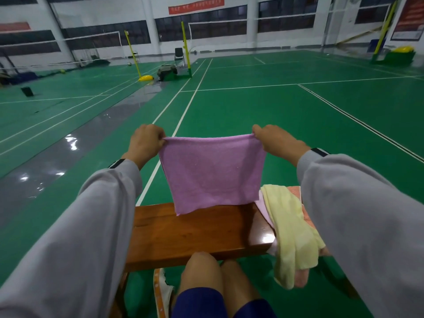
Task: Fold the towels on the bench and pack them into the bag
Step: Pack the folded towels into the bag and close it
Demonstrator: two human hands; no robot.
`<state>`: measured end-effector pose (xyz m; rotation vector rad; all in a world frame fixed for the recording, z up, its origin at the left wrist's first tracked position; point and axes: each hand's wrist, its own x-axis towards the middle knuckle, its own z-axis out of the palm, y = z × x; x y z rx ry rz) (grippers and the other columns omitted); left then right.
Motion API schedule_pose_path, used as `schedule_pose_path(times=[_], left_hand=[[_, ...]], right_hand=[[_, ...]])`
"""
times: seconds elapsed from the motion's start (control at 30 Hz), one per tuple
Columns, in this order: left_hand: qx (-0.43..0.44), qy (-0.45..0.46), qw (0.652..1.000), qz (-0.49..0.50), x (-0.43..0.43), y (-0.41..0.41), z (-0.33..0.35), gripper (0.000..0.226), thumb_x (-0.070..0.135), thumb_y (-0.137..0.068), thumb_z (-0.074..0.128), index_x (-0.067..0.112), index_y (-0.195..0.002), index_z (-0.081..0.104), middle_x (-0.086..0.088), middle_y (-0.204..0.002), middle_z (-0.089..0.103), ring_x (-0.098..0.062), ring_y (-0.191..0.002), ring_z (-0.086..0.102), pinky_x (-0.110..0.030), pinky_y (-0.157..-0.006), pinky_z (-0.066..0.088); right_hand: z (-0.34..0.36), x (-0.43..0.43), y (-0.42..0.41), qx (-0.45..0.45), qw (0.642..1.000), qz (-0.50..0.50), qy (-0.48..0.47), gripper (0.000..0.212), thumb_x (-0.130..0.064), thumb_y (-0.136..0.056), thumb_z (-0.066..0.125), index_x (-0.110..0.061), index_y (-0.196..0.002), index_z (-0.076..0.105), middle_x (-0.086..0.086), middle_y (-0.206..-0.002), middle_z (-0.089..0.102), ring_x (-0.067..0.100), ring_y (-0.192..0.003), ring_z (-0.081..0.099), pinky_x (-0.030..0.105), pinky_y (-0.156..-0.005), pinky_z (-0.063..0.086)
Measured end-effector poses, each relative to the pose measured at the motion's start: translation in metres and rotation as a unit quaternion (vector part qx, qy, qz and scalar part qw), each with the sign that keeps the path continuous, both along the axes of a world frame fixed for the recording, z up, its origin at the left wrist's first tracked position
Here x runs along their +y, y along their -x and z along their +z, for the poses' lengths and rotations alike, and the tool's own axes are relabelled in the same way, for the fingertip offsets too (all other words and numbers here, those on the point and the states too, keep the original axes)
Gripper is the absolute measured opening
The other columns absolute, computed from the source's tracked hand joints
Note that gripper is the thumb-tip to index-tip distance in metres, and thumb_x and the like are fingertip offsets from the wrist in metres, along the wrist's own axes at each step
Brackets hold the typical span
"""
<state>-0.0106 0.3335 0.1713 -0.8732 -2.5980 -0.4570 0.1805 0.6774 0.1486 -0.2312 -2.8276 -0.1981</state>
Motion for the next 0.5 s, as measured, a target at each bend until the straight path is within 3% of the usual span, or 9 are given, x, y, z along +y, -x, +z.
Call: schedule_pose_path(times=[0.07,0.17,0.3,0.4,0.5], left_hand=[[-0.011,-0.001,1.000,0.000,-0.001,0.001,-0.004,0.010,0.003,-0.083,0.069,0.011,-0.081,0.075,-0.011,-0.077,0.071,-0.031,-0.075,0.063,-0.036,-0.070,0.048],[-0.025,-0.006,1.000,0.006,-0.004,0.005,-0.009,0.014,0.000,-0.080,0.068,0.012,-0.078,0.073,-0.011,-0.076,0.069,-0.031,-0.075,0.062,-0.035,-0.070,0.046],[-0.028,-0.012,0.999,0.020,-0.006,0.010,-0.019,0.022,0.000,-0.077,0.064,0.020,-0.071,0.061,-0.008,-0.075,0.065,-0.033,-0.075,0.061,-0.034,-0.066,0.042],[-0.018,0.009,0.998,0.053,-0.007,0.008,-0.024,0.015,0.007,-0.081,0.064,0.022,-0.079,0.061,-0.003,-0.081,0.062,-0.030,-0.076,0.057,-0.036,-0.068,0.042],[-0.020,-0.029,0.997,0.066,-0.008,0.015,-0.018,0.010,0.011,-0.084,0.063,0.021,-0.084,0.060,-0.004,-0.082,0.061,-0.030,-0.076,0.056,-0.037,-0.067,0.041]], right_hand=[[-0.004,0.002,0.005,-0.007,1.000,0.010,0.020,0.008,-0.010,-0.100,0.050,-0.012,-0.103,0.057,0.012,-0.090,0.062,0.029,-0.075,0.054,0.038,-0.065,0.043],[-0.007,0.003,0.015,0.015,0.996,0.011,0.082,0.015,-0.021,-0.099,0.055,-0.017,-0.100,0.070,0.010,-0.096,0.070,0.030,-0.085,0.061,0.039,-0.074,0.051],[-0.013,0.005,0.030,0.065,0.986,-0.013,0.154,0.008,-0.022,-0.095,0.066,-0.019,-0.099,0.073,0.005,-0.096,0.072,0.025,-0.086,0.064,0.035,-0.076,0.052],[-0.019,0.002,0.038,0.073,0.985,-0.027,0.153,0.010,-0.022,-0.098,0.062,-0.021,-0.101,0.071,0.002,-0.096,0.070,0.022,-0.084,0.063,0.032,-0.071,0.047],[-0.015,0.000,0.044,0.104,0.983,-0.061,0.137,0.018,-0.021,-0.099,0.055,-0.025,-0.105,0.071,0.003,-0.101,0.072,0.028,-0.088,0.064,0.034,-0.070,0.048]])
